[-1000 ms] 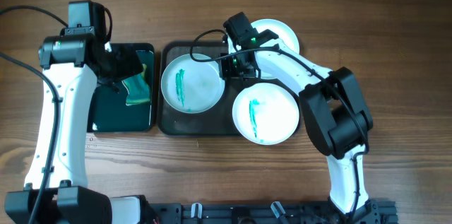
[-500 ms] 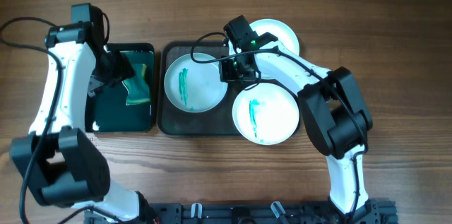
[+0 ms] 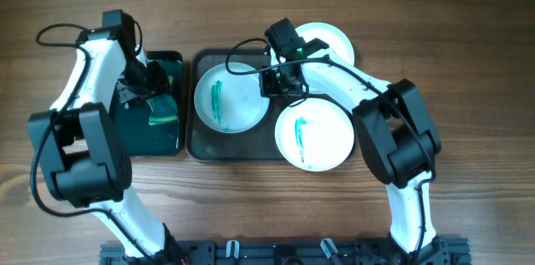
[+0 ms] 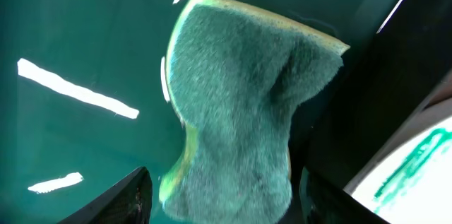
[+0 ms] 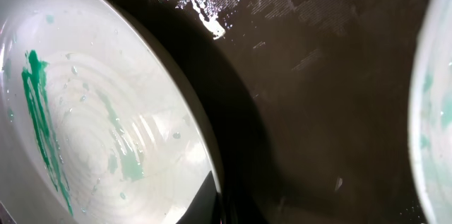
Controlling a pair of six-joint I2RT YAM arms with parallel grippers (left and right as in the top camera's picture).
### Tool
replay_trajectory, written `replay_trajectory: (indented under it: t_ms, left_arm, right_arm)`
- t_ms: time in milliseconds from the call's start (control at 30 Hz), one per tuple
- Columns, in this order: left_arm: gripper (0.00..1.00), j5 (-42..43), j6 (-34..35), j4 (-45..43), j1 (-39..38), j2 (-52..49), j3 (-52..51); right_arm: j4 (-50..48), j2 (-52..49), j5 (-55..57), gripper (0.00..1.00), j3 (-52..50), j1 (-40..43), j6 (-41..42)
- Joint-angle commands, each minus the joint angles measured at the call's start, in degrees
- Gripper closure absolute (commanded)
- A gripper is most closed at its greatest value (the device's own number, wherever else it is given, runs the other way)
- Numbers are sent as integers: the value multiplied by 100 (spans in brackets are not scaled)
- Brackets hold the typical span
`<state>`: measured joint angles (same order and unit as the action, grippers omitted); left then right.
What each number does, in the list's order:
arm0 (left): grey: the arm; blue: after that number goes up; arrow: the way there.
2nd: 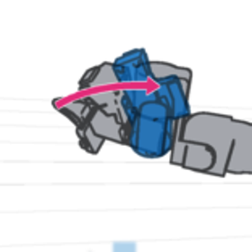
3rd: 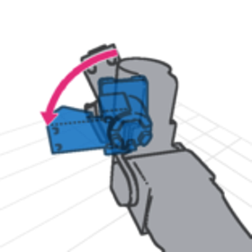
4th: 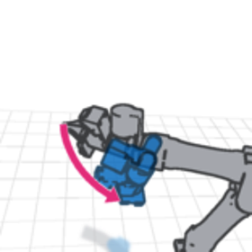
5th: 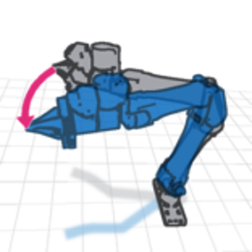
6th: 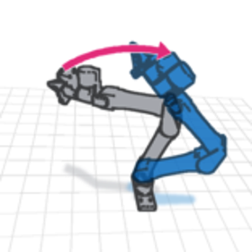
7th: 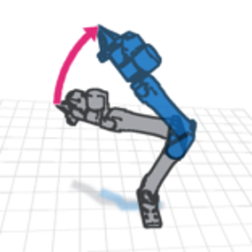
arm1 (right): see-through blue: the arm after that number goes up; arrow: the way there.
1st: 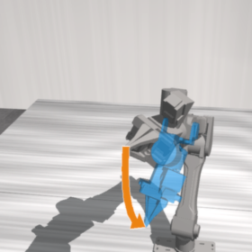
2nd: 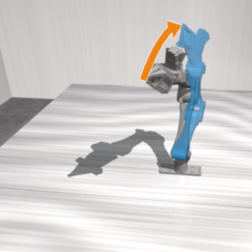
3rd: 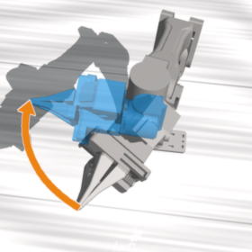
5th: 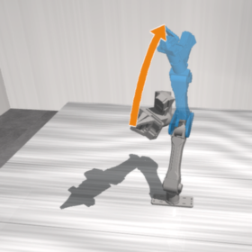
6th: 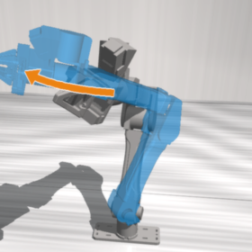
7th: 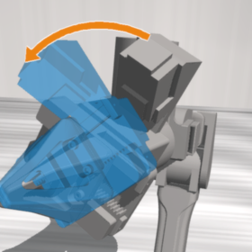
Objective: Clean dirty plates on tray and stack at the side
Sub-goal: 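Grasp the green-yellow sponge in the water tray with left gripper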
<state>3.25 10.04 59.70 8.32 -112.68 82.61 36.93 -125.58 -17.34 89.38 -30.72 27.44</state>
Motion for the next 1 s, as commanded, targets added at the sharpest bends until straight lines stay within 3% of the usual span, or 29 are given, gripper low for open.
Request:
replay_trajectory:
  t_ms: [0,133,433,533,600,633,867,967]
  left_arm:
    - [39,236,-538,-109,17,-170,87]
    - [48,72,-535,-149,17,-179,83]
    - [49,13,-535,-791,-155,-188,-551]
    - [73,-13,-531,-813,-212,-188,-553]
    - [94,-20,-507,-809,-210,-188,-553]
    - [96,-59,-461,-807,-205,-188,-553]
    - [96,-313,-295,-706,-205,-79,-492]
    - [96,-310,-295,-282,-205,205,-155]
  right_arm:
    - [-22,-162,107,96,-79,-24,105]
    - [-22,-162,107,95,-79,-24,107]
    - [-26,-162,109,95,-79,-24,107]
    - [-24,-162,129,95,-79,-24,105]
    - [-22,-162,129,95,-79,-24,105]
    - [-22,-162,129,95,-79,-24,107]
    - [-24,-162,195,95,-79,-24,107]
    - [-24,-162,188,96,-79,-24,120]
